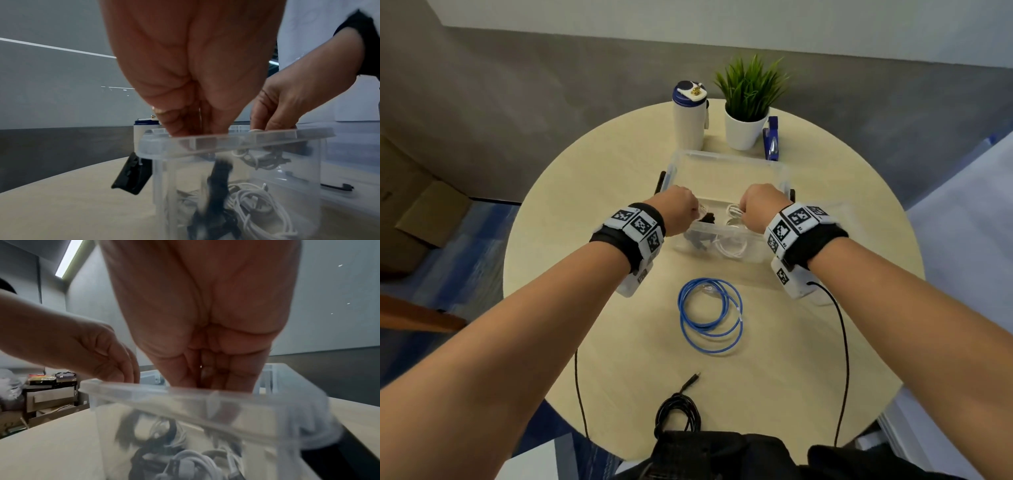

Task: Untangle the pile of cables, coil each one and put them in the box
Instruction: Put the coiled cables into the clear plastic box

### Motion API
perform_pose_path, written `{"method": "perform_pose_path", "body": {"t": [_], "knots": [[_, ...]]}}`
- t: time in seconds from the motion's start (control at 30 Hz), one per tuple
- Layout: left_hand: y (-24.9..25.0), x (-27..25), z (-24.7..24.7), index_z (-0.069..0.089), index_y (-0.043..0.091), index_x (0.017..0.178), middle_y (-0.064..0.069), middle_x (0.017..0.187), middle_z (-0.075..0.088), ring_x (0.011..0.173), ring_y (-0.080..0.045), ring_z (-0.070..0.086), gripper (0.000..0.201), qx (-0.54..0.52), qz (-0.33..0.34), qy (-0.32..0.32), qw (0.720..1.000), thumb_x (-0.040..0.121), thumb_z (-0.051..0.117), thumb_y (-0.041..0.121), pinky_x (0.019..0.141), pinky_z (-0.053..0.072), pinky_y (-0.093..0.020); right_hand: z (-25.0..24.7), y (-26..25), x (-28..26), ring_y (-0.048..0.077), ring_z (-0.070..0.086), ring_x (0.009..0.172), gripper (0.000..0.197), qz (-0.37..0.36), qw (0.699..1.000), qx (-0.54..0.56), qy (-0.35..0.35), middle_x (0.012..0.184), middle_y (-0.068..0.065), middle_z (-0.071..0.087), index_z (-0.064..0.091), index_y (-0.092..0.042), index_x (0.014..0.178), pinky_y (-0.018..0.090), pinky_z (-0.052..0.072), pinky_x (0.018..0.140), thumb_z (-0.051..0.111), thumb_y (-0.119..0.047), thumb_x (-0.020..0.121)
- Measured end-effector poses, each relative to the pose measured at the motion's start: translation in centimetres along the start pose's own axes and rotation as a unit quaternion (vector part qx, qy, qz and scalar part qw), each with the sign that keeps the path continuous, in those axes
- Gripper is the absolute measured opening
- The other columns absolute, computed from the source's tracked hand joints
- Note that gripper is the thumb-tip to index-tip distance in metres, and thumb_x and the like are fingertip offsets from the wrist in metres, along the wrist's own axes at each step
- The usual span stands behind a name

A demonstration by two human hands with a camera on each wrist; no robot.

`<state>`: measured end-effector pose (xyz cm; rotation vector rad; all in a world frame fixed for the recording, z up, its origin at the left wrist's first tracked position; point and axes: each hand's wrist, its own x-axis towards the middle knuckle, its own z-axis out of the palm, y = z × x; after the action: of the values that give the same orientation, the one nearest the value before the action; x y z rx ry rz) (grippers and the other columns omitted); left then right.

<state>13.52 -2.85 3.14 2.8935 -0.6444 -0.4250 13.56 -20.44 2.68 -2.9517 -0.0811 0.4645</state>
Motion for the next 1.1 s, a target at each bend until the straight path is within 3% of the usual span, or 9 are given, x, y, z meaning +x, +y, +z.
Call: {"method": "perform_pose_path", "body": {"t": [0.1, 0.2, 0.3, 0.4, 0.53, 0.63, 0.8, 0.9, 1.1], "knots": [[0.0, -0.5, 0.5, 0.066, 0.002, 0.093, -0.015, 0.097, 0.062, 0.085, -0.029, 0.056, 0.026, -0.048, 0.035, 0.033, 0.998, 0.096, 0.044, 0.017, 0.074, 0.041, -0.031, 0.1, 0.3, -0.1, 0.029, 0.064, 0.088, 0.018, -0.003, 1.0, 0.004, -0.015, 0.089, 0.012, 0.066, 0.07, -0.003, 0.096, 0.032, 0.05, 0.079, 0.056, -0.013, 0.089], [-0.2, -1.7, 1.1, 0.069, 0.005, 0.096, -0.009, 0.094, 0.06, 0.075, -0.02, 0.054, 0.019, -0.098, 0.097, 0.123, 0.983, 0.093, 0.054, 0.015, 0.072, 0.041, -0.026, 0.3, 0.4, -0.5, 0.027, 0.063, 0.085, 0.019, -0.007, 1.0, 0.016, -0.025, 0.093, 0.012, 0.067, 0.07, -0.003, 0.099, 0.031, 0.052, 0.076, 0.055, -0.013, 0.09], [0.0, -3.3, 1.4, 0.07, 0.004, 0.09, -0.003, 0.081, 0.057, 0.068, -0.018, 0.051, 0.016, -0.101, 0.144, 0.146, 0.974, 0.089, 0.061, 0.017, 0.067, 0.04, -0.025, 0.6, 0.4, -1.0, 0.029, 0.063, 0.087, 0.021, -0.008, 0.998, 0.051, -0.027, 0.093, 0.012, 0.065, 0.068, -0.002, 0.093, 0.031, 0.051, 0.077, 0.05, -0.013, 0.091], [0.3, -4.7, 2.0, 0.069, 0.008, 0.084, -0.002, 0.074, 0.061, 0.065, -0.021, 0.055, 0.018, -0.09, 0.138, 0.093, 0.982, 0.088, 0.063, 0.024, 0.065, 0.045, -0.029, 0.5, 0.1, -1.8, 0.029, 0.063, 0.09, 0.023, -0.041, 0.995, 0.095, 0.003, 0.096, 0.01, 0.068, 0.071, -0.005, 0.091, 0.032, 0.051, 0.08, 0.049, -0.014, 0.091], [1.2, -7.2, 3.7, 0.07, 0.016, 0.089, 0.003, 0.08, 0.064, 0.075, -0.018, 0.059, 0.019, -0.057, 0.048, -0.107, 0.992, 0.086, 0.064, 0.034, 0.069, 0.045, -0.026, 0.8, -0.8, -3.4, 0.027, 0.063, 0.09, 0.019, -0.085, 0.988, 0.121, 0.042, 0.097, 0.009, 0.069, 0.073, -0.011, 0.094, 0.037, 0.053, 0.084, 0.055, -0.012, 0.087], [2.2, -9.7, 6.2, 0.07, 0.017, 0.093, 0.0, 0.094, 0.069, 0.081, -0.015, 0.059, 0.026, -0.025, 0.027, -0.237, 0.971, 0.082, 0.068, 0.041, 0.077, 0.049, -0.027, 1.5, -1.0, -4.2, 0.031, 0.064, 0.091, 0.02, -0.09, 0.991, 0.082, 0.047, 0.099, 0.013, 0.068, 0.072, -0.009, 0.1, 0.04, 0.054, 0.085, 0.057, -0.007, 0.086], [4.0, -13.9, 11.0, 0.062, 0.015, 0.109, -0.002, 0.109, 0.063, 0.088, -0.016, 0.052, 0.048, 0.031, 0.04, -0.392, 0.919, 0.072, 0.077, 0.042, 0.071, 0.04, -0.025, 2.1, -0.7, -5.0, 0.034, 0.061, 0.097, 0.024, -0.087, 0.99, 0.068, 0.087, 0.106, 0.016, 0.066, 0.069, -0.009, 0.106, 0.041, 0.051, 0.089, 0.052, -0.003, 0.09], [4.4, -15.8, 12.8, 0.061, 0.012, 0.105, -0.006, 0.109, 0.062, 0.087, -0.02, 0.051, 0.042, 0.057, 0.051, -0.402, 0.912, 0.074, 0.077, 0.035, 0.07, 0.039, -0.028, 2.3, -0.7, -5.6, 0.033, 0.06, 0.101, 0.027, -0.089, 0.99, 0.063, 0.089, 0.11, 0.014, 0.065, 0.067, -0.012, 0.111, 0.04, 0.049, 0.091, 0.054, -0.002, 0.09], [4.6, -17.0, 12.6, 0.062, 0.008, 0.104, -0.008, 0.098, 0.061, 0.085, -0.022, 0.05, 0.022, 0.045, 0.043, -0.332, 0.941, 0.087, 0.059, 0.023, 0.069, 0.038, -0.027, 2.5, -0.1, -6.6, 0.033, 0.06, 0.103, 0.03, -0.078, 0.989, 0.083, 0.096, 0.111, 0.013, 0.066, 0.068, -0.016, 0.11, 0.041, 0.048, 0.094, 0.054, 0.0, 0.089]]}}
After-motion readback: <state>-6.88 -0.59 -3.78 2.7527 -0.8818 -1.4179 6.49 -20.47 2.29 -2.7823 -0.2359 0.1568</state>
